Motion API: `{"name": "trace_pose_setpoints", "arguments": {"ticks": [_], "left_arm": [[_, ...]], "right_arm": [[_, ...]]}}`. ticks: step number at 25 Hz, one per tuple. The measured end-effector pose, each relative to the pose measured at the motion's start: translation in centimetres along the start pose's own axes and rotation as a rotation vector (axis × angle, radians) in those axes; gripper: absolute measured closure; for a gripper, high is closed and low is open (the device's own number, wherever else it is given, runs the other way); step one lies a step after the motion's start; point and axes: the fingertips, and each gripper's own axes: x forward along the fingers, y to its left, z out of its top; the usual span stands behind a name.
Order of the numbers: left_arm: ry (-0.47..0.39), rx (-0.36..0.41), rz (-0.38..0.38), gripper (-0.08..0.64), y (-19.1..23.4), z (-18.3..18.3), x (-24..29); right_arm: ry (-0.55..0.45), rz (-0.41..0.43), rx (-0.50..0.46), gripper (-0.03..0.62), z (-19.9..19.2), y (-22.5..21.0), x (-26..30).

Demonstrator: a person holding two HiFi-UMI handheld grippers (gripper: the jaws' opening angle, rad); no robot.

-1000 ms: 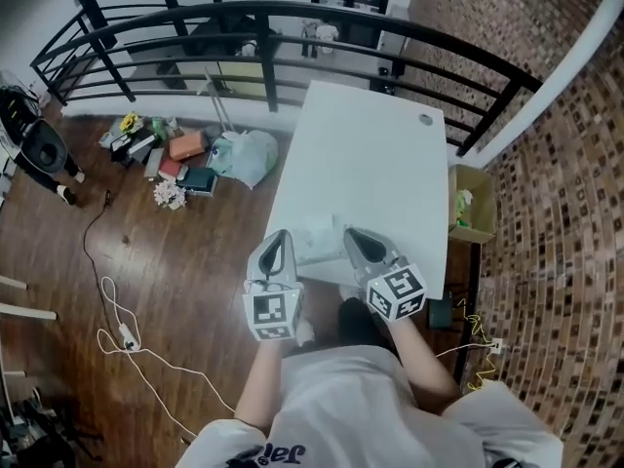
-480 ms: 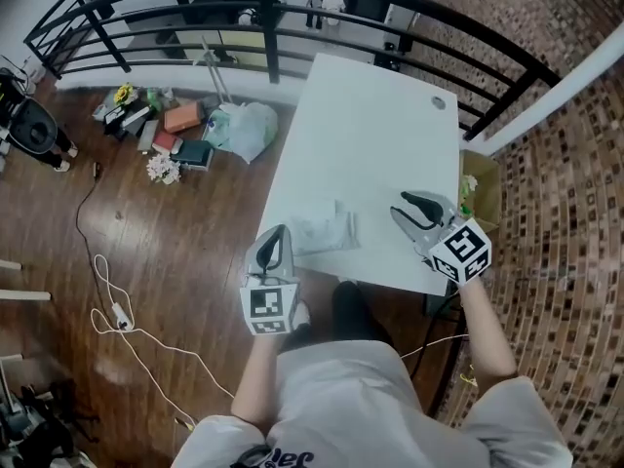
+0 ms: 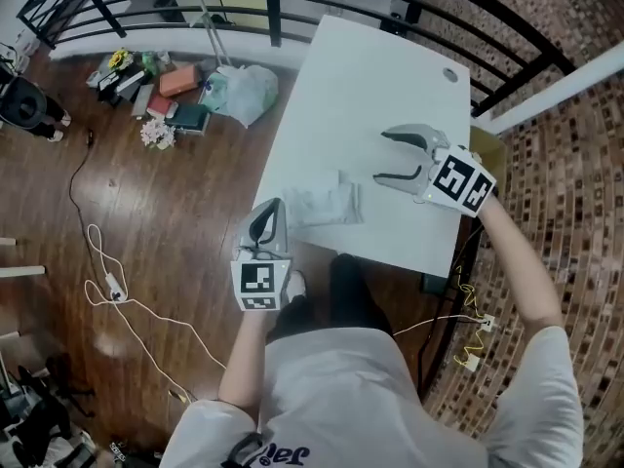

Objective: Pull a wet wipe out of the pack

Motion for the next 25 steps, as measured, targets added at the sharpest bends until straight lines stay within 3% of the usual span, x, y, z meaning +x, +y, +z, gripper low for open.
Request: {"name": "trace_pose_setpoints", "arguments": {"ticks": [6,13,16,20,25], "left_arm": [[0.028,-0.029,-0.008,0.545,0.0,-1.9,0.6],[0.046,-0.035,-0.002,0.545,0.2,-2.9,0.7],[0.053,-0.033,-0.006,0.545,0.0,-3.4,0.8],[0.065,-0.033,-0.008,0.545,-0.6,-3.9,0.8],[0.07,-0.038,0.005,0.545,-0.2,-3.9,0.8]], "right_arm": [[0.106,0.269,-0.072,0.299,-0.7,3.6,7.9],[0.233,0.484,-0.143,0.339,-4.1,7.9,13.7],[0.277,0.52,-0.157,0.342,-5.3,8.8,15.1],[0.301,0.516,-0.132,0.406,-6.5,9.0,16.6],[0.35,0.503,-0.131,0.544,-7.6,8.9,17.1]]}}
